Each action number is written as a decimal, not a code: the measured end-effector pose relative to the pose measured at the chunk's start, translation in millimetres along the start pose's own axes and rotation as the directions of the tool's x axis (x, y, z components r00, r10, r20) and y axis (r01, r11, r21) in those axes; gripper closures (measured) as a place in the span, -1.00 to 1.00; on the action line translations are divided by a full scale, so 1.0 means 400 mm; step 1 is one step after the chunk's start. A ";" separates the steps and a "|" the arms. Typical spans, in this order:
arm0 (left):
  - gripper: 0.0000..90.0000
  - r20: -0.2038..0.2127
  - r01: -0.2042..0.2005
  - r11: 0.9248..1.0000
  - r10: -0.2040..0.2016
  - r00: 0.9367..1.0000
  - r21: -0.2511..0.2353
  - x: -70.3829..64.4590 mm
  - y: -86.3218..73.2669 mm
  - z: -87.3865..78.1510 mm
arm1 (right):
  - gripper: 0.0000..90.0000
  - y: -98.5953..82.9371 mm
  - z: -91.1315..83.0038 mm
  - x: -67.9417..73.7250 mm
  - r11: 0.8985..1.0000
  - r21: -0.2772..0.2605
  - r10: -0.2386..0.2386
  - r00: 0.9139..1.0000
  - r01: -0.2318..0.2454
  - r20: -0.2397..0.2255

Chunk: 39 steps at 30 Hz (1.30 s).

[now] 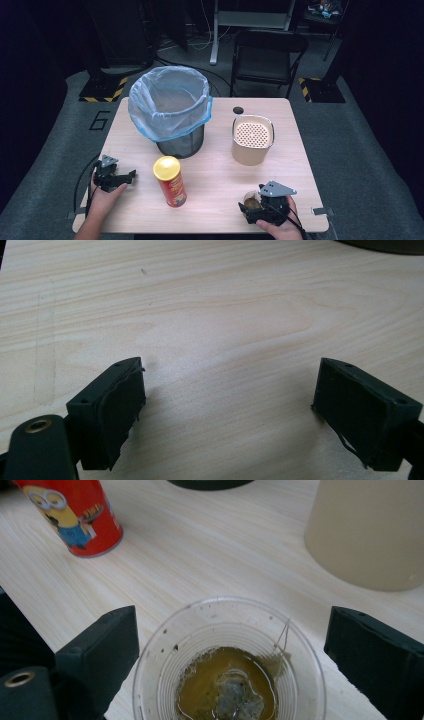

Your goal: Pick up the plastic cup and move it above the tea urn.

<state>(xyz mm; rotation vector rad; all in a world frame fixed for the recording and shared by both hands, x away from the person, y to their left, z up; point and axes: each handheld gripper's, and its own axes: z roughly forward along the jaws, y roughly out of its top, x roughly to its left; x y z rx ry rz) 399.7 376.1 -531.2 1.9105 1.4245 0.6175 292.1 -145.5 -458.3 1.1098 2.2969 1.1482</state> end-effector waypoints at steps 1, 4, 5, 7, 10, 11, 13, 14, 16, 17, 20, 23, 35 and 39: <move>-0.71 0.000 0.000 1.000 0.000 1.000 0.000 0.000 0.000 0.000 | -0.85 -0.004 0.003 0.000 1.000 0.008 0.001 1.000 -0.001 0.002; -0.71 0.000 0.000 1.000 0.000 1.000 0.000 0.000 0.000 0.000 | -0.83 -0.019 0.016 -0.003 0.999 0.036 -0.016 1.000 0.015 0.013; -0.71 0.000 0.001 1.000 -0.001 1.000 0.000 0.000 0.000 0.000 | -0.81 -0.024 0.018 -0.002 0.999 0.041 -0.005 1.000 0.004 0.017; -0.71 0.000 0.001 1.000 -0.001 1.000 0.000 0.000 0.000 0.000 | -0.81 -0.027 0.017 -0.004 0.999 0.047 0.003 1.000 -0.004 0.014; -0.71 0.000 0.001 1.000 -0.001 1.000 0.000 0.000 0.000 0.000 | -0.79 -0.028 0.014 -0.008 0.999 0.049 -0.006 1.000 0.005 0.016; -0.71 0.000 0.001 1.000 -0.001 1.000 -0.001 0.000 0.000 0.000 | -0.76 -0.029 0.011 -0.012 0.998 0.056 -0.006 1.000 0.005 0.011; -0.71 0.000 0.000 1.000 0.000 1.000 0.000 0.000 0.000 0.000 | -0.76 -0.030 0.007 -0.018 0.998 0.059 -0.012 1.000 0.012 0.003; -0.71 0.000 0.000 1.000 0.000 1.000 0.000 0.000 0.000 0.000 | -0.76 -0.030 0.007 -0.018 0.998 0.059 -0.012 1.000 0.012 0.003; -0.71 0.000 0.000 1.000 0.000 1.000 0.000 0.000 0.000 0.000 | -0.75 -0.032 0.002 -0.025 0.998 0.060 -0.018 1.000 0.017 0.005; -0.71 0.000 0.000 1.000 0.000 1.000 0.000 0.000 0.000 0.000 | -0.70 -0.035 -0.001 -0.032 0.998 0.054 -0.021 1.000 0.021 0.002; -0.71 0.000 0.000 1.000 0.000 1.000 0.000 0.000 0.000 0.000 | -0.68 -0.038 -0.005 -0.036 0.998 0.054 -0.013 1.000 0.013 0.011; -0.71 0.000 0.001 1.000 -0.001 1.000 0.000 0.000 0.000 0.000 | -0.68 -0.045 -0.010 -0.048 0.998 0.057 -0.016 1.000 0.014 0.026; -0.71 0.000 0.000 1.000 0.000 1.000 0.000 0.000 0.000 0.000 | -0.67 -0.063 -0.025 -0.074 0.998 0.058 0.027 0.998 -0.030 0.063; -0.71 0.001 0.000 1.000 0.000 1.000 0.000 0.000 0.000 0.000 | -0.64 -0.066 -0.024 -0.081 0.998 0.049 0.048 0.997 -0.051 0.058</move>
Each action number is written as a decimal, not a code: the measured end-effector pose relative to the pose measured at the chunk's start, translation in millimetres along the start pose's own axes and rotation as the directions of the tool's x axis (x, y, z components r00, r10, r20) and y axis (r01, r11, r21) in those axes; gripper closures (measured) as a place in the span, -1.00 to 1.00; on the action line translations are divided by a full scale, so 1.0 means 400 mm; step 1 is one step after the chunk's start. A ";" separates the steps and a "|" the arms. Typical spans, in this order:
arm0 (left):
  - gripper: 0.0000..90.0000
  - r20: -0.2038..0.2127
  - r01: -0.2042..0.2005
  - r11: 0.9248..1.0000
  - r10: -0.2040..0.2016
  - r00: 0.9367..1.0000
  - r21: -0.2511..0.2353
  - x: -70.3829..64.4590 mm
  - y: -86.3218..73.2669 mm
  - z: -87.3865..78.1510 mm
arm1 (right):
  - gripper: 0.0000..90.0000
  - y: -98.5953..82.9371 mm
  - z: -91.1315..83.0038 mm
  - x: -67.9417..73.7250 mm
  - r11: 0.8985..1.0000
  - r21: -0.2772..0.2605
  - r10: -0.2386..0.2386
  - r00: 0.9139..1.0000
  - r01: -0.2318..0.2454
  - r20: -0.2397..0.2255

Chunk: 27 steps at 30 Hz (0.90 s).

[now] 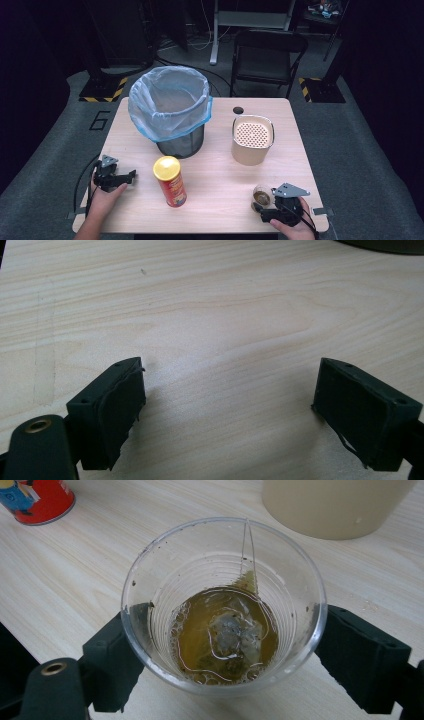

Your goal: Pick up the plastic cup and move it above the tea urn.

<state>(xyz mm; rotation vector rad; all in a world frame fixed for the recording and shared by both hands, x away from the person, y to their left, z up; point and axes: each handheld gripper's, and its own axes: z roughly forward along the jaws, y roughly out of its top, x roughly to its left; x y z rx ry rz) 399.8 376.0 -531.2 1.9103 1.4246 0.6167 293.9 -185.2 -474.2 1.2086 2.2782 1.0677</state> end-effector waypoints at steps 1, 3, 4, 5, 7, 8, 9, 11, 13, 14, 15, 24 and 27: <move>-0.71 -0.001 0.000 1.000 0.000 1.000 -0.001 0.000 0.000 0.000 | -0.64 0.000 0.000 0.000 1.000 0.000 0.000 1.000 0.000 0.000; -0.71 -0.001 0.000 1.000 0.000 1.000 -0.001 0.000 0.000 0.000 | -0.67 0.000 0.002 0.003 1.000 -0.004 -0.012 1.000 0.012 -0.002; -0.71 -0.001 0.000 1.000 0.000 1.000 -0.001 0.000 0.000 0.000 | -0.67 0.002 0.008 0.009 1.000 -0.006 -0.017 1.000 0.017 -0.007; -0.71 0.000 0.000 1.000 0.000 1.000 0.000 0.000 0.000 0.000 | -0.67 0.002 0.008 0.009 1.000 -0.006 -0.017 1.000 0.017 -0.007; -0.71 0.000 0.000 1.000 0.000 1.000 0.000 0.000 0.000 0.000 | -0.65 0.002 0.018 0.012 1.000 -0.001 -0.026 1.000 0.026 -0.007; -0.71 0.000 0.000 1.000 0.000 1.000 0.000 0.000 0.000 0.000 | -0.60 0.001 0.027 0.014 1.000 -0.006 -0.018 1.000 0.018 -0.009; -0.71 -0.001 0.000 1.000 0.000 1.000 0.000 0.000 0.000 0.000 | -0.60 0.001 0.027 0.014 1.000 -0.006 -0.018 1.000 0.018 -0.009; -0.71 0.000 0.000 1.000 0.000 1.000 0.000 0.000 0.000 0.000 | -0.53 0.003 0.034 0.012 1.000 -0.013 -0.018 1.000 0.018 -0.013; -0.71 0.000 0.000 1.000 0.000 1.000 0.000 0.000 0.000 0.000 | -0.41 0.004 0.036 0.010 0.999 -0.021 -0.029 0.999 0.029 -0.014; -0.71 0.000 0.000 1.000 0.000 1.000 0.000 0.000 0.000 0.000 | -0.40 0.006 0.036 0.010 0.999 -0.026 -0.031 0.999 0.031 -0.009; -0.71 0.000 0.000 1.000 0.000 1.000 0.000 0.000 0.000 0.000 | -0.37 0.006 0.036 0.009 0.999 -0.029 -0.028 1.000 0.028 -0.011; -0.71 0.000 0.000 1.000 0.000 1.000 0.000 0.000 0.000 0.000 | -0.30 0.012 0.025 -0.017 0.999 -0.019 -0.048 0.999 0.048 -0.002; -0.71 0.000 0.000 1.000 0.000 1.000 0.000 0.000 0.000 0.000 | -0.30 0.023 0.019 -0.043 0.998 -0.030 -0.051 0.999 0.052 0.015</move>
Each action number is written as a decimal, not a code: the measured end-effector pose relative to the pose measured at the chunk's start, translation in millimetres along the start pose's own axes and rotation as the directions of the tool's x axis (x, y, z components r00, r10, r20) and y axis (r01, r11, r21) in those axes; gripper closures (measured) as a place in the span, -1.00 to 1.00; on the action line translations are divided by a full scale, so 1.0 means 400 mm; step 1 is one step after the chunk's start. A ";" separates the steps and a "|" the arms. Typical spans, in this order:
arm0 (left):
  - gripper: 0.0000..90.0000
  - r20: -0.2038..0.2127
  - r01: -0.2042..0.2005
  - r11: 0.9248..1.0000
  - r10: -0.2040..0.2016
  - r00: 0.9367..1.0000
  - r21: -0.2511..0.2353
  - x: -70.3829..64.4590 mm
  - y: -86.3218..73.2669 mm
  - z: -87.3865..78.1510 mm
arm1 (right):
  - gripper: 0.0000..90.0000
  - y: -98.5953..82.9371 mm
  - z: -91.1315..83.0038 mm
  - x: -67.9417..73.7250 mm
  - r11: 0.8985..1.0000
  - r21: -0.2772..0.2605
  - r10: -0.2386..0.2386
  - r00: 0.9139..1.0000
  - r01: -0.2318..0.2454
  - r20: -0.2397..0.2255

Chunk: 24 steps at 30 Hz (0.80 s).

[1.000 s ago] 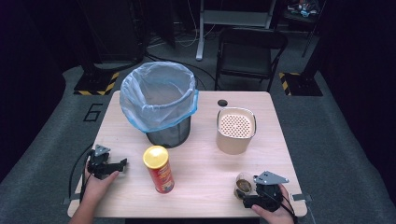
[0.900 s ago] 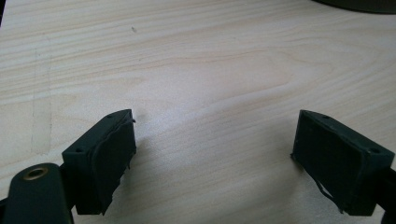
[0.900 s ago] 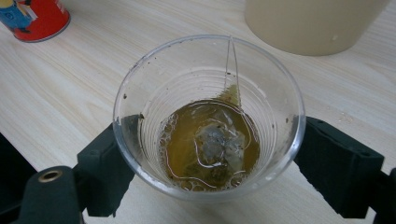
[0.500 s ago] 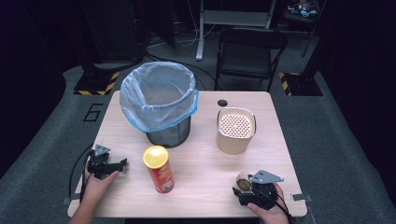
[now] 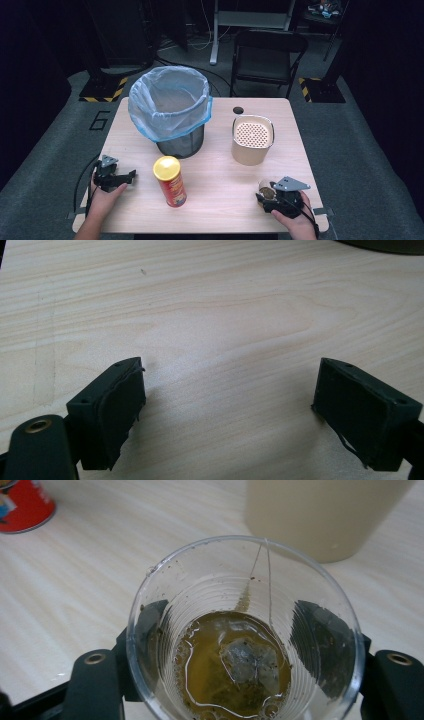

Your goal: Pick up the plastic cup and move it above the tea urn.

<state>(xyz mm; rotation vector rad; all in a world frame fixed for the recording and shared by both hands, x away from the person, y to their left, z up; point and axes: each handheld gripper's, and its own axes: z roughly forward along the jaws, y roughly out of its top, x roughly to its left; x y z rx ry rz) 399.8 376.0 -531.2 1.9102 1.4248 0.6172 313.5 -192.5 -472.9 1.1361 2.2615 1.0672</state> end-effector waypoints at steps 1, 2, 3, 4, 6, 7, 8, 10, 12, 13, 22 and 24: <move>-0.71 0.000 0.000 1.000 0.000 1.000 0.000 0.000 0.000 0.000 | -0.30 0.008 -0.002 -0.024 1.000 -0.010 0.001 1.000 0.000 0.015; -0.71 0.000 0.000 1.000 0.000 1.000 0.000 0.000 0.000 0.000 | -0.30 0.008 -0.002 -0.024 1.000 -0.010 0.001 1.000 0.000 0.015; -0.71 0.001 0.000 1.000 0.000 1.000 0.000 0.000 0.000 0.000 | -0.31 0.011 -0.003 -0.041 1.000 -0.011 0.007 1.000 -0.007 0.024; -0.71 0.000 0.000 1.000 0.000 1.000 0.000 0.000 0.000 0.000 | -0.31 0.014 -0.001 -0.055 1.000 -0.019 0.014 0.999 -0.013 0.032; -0.71 0.000 0.000 1.000 0.000 1.000 0.000 0.000 0.000 0.000 | -0.31 0.018 0.002 -0.080 1.000 -0.020 0.024 0.999 -0.024 0.042; -0.71 0.000 0.000 1.000 0.000 1.000 0.000 0.000 0.000 0.000 | -0.31 0.020 0.008 -0.108 0.999 -0.023 0.036 0.998 -0.034 0.060; -0.71 0.000 0.000 1.000 0.000 1.000 0.000 0.000 0.000 0.000 | -0.31 0.020 0.011 -0.116 0.999 -0.026 0.039 0.997 -0.037 0.065; -0.71 0.000 0.000 1.000 0.000 1.000 0.000 0.000 0.000 0.000 | -0.31 0.020 0.013 -0.127 0.999 -0.023 0.042 0.996 -0.041 0.075; -0.71 0.000 -0.001 1.000 0.001 1.000 0.000 0.000 0.000 0.000 | -0.31 0.020 0.018 -0.149 0.999 -0.023 0.046 0.995 -0.045 0.085; -0.71 0.000 0.000 1.000 0.000 1.000 0.000 0.000 0.000 0.000 | -0.31 0.020 0.020 -0.160 0.998 -0.026 0.056 0.994 -0.054 0.088; -0.71 0.000 0.000 1.000 0.000 1.000 0.001 0.000 0.000 0.000 | -0.38 0.007 0.038 -0.212 0.996 -0.007 0.091 0.992 -0.091 0.087; -0.71 0.000 0.000 1.000 0.000 1.000 0.000 0.000 0.000 0.000 | -0.40 0.002 0.038 -0.214 0.994 -0.026 0.111 0.990 -0.109 0.088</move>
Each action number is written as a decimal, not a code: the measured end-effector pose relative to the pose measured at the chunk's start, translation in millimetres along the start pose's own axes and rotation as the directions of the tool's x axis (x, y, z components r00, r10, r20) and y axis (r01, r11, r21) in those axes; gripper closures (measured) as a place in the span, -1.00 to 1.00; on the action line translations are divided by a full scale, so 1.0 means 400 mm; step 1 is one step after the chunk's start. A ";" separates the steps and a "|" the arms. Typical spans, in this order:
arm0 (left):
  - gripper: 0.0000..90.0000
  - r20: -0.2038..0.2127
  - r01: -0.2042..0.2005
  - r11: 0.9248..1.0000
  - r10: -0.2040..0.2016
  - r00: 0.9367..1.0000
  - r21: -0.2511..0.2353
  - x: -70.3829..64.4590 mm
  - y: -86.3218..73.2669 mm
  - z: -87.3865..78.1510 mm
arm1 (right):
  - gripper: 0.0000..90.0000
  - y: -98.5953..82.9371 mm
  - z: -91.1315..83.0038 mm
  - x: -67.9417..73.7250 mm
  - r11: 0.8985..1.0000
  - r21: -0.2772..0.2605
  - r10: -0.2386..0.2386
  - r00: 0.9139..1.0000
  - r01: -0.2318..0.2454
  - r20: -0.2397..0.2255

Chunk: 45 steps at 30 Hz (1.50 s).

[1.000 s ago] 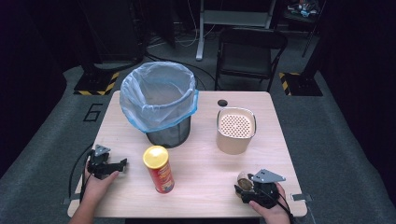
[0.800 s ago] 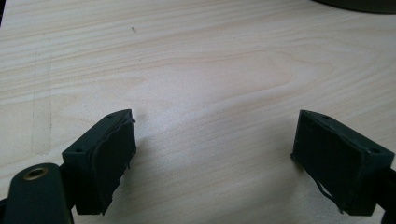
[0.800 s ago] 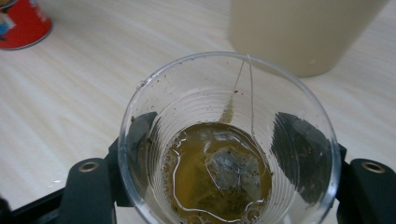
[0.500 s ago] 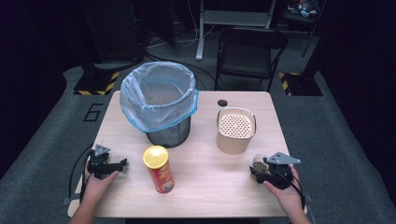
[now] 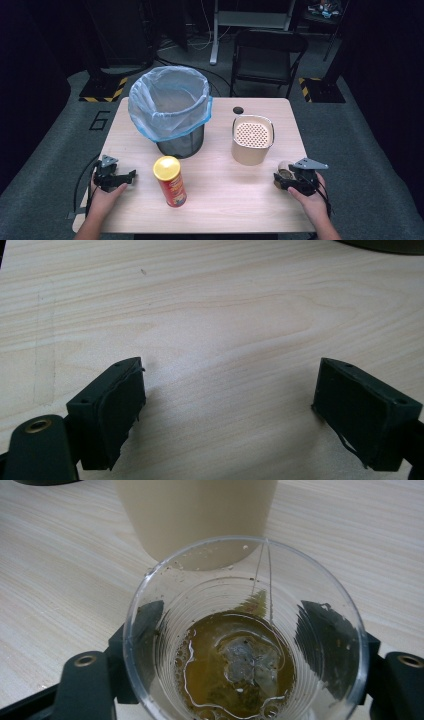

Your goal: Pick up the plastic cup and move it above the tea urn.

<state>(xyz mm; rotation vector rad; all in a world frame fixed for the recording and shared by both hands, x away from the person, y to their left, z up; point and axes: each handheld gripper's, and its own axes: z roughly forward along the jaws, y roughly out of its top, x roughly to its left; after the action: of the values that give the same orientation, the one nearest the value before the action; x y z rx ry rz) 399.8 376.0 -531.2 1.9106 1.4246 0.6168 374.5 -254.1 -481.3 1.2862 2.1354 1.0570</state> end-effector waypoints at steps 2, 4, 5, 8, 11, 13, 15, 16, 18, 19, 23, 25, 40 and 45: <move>-0.71 0.000 0.000 1.000 0.000 1.000 0.000 0.000 0.000 0.000 | -0.43 -0.001 -0.002 -0.002 1.000 -0.003 0.008 1.000 -0.008 -0.001; -0.71 0.000 0.000 1.000 0.000 1.000 0.000 0.000 0.000 0.000 | -0.64 -0.002 -0.001 -0.001 1.000 0.001 0.003 1.000 -0.003 0.002; -0.71 0.000 0.000 1.000 0.000 1.000 0.000 0.000 0.000 0.000 | -0.68 0.003 -0.004 0.000 1.000 -0.014 0.010 1.000 -0.011 -0.004; -0.71 0.000 0.000 1.000 0.000 1.000 0.000 0.000 0.000 0.000 | -0.71 0.010 -0.010 -0.001 1.000 -0.026 0.006 1.000 -0.006 -0.006; -0.71 0.000 0.000 1.000 0.000 1.000 -0.001 0.000 0.000 0.000 | -0.75 0.027 -0.021 0.001 0.999 -0.040 -0.008 1.000 0.008 0.001; -0.71 0.000 0.000 1.000 0.000 1.000 0.000 0.000 0.000 0.000 | -0.75 0.032 -0.025 0.003 0.999 -0.043 -0.007 1.000 0.007 -0.001; -0.71 0.000 0.000 1.000 0.000 1.000 -0.001 0.000 0.000 0.000 | -0.75 0.047 -0.037 0.009 0.998 -0.058 -0.017 1.000 0.018 0.003; -0.71 0.000 0.000 1.000 0.000 1.000 0.000 0.000 0.000 0.000 | -0.74 0.057 -0.044 0.013 0.997 -0.066 -0.028 1.000 0.028 0.009; -0.71 0.000 0.000 1.000 0.000 1.000 0.000 0.000 0.000 0.000 | -0.72 0.074 -0.055 0.019 0.996 -0.080 -0.038 0.999 0.038 0.007; -0.71 0.000 0.000 1.000 0.000 1.000 0.000 0.000 0.000 0.000 | -0.69 0.082 -0.058 0.020 0.995 -0.085 -0.045 0.999 0.045 0.009; -0.71 0.000 0.000 1.000 0.000 1.000 0.000 0.000 0.000 0.000 | -0.28 0.146 -0.061 0.016 0.995 -0.092 -0.025 1.000 0.026 0.013; -0.71 0.000 0.000 1.000 0.000 1.000 0.000 0.000 0.000 0.000 | -0.21 0.166 -0.057 0.013 0.995 -0.093 -0.030 0.999 0.031 0.011; -0.71 0.001 0.000 1.000 0.000 1.000 0.000 0.000 0.000 0.000 | 0.14 0.290 0.099 -0.022 0.997 0.029 0.070 0.996 -0.072 0.057; -0.71 0.003 0.000 1.000 0.000 1.000 -0.002 0.000 0.000 0.001 | 0.24 0.291 0.108 -0.015 0.994 0.049 0.093 0.995 -0.095 0.043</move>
<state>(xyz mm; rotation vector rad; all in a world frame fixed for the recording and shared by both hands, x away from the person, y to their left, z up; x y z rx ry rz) 400.1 376.0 -531.3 1.9093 1.4218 0.6152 471.0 -210.2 -416.6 1.4327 2.1016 1.0105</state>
